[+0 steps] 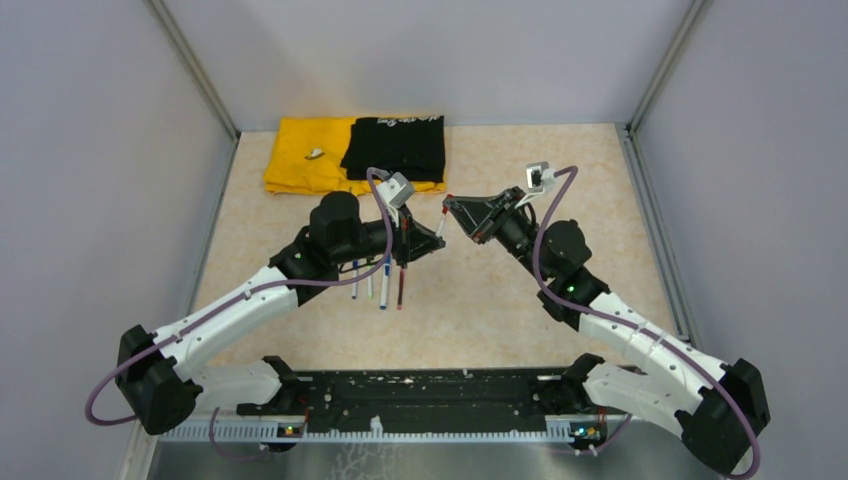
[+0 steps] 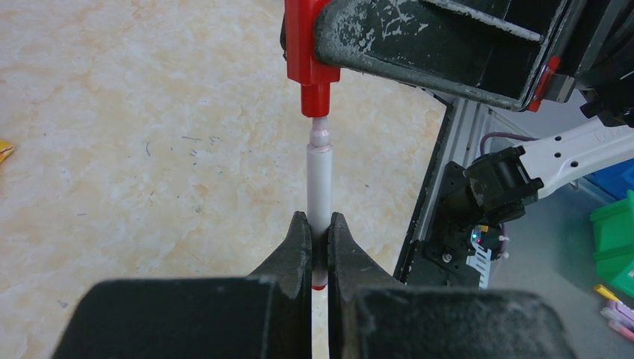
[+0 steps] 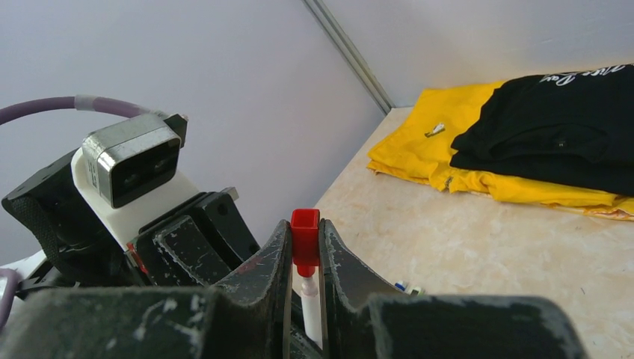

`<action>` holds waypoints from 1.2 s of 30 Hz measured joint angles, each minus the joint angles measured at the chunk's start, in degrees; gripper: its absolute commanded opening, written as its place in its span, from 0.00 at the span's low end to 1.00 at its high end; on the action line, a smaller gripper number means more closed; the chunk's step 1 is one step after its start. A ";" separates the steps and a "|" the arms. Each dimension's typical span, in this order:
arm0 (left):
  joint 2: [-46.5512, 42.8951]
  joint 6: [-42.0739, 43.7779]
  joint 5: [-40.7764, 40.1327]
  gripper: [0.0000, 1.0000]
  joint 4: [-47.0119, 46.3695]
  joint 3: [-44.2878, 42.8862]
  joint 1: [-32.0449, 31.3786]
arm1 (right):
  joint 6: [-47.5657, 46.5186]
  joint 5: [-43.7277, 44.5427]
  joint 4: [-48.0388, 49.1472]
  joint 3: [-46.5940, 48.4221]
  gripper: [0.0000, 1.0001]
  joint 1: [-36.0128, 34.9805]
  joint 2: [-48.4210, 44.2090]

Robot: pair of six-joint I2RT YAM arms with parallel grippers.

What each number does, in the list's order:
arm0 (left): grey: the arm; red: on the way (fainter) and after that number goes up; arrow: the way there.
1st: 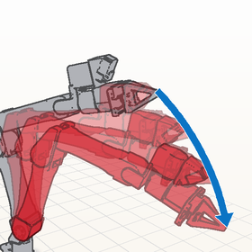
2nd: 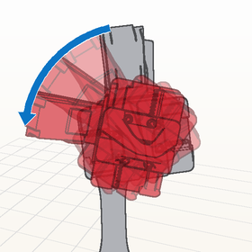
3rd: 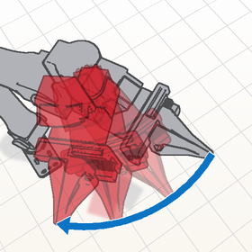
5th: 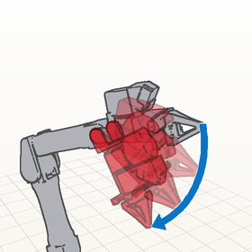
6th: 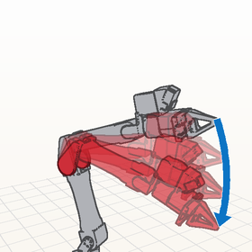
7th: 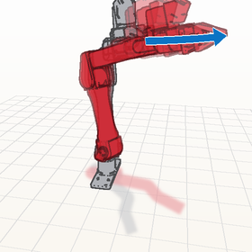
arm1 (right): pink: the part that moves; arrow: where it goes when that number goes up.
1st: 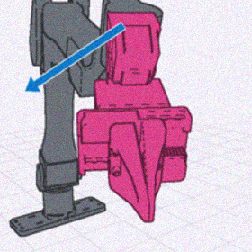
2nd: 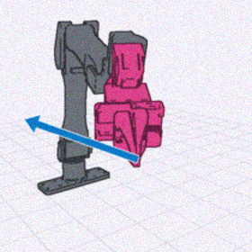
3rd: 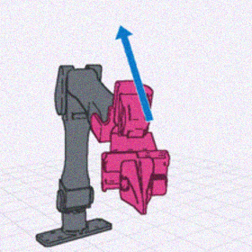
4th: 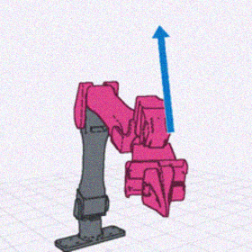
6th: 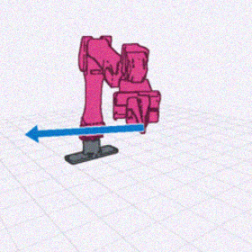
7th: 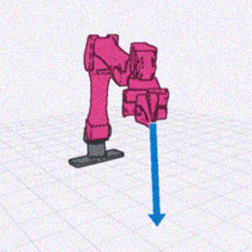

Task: Insert the pens into the pen caps
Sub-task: Insert the pen cap onto the pen.

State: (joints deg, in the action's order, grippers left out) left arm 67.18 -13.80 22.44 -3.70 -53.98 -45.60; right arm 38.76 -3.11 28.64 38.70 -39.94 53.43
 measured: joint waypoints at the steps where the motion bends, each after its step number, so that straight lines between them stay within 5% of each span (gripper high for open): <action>1: 0.00 0.00 -0.07 0.00 0.02 0.00 0.00 | -0.11 0.00 -0.02 0.00 0.00 0.00 0.00; 36: 0.00 0.13 -1.14 0.00 0.92 0.00 -0.02 | -3.17 -2.62 -3.65 0.74 0.00 0.00 0.26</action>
State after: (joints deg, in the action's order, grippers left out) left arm 67.18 -13.67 21.30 -2.79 -53.98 -45.63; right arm 35.59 -5.74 24.99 39.44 -39.94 53.69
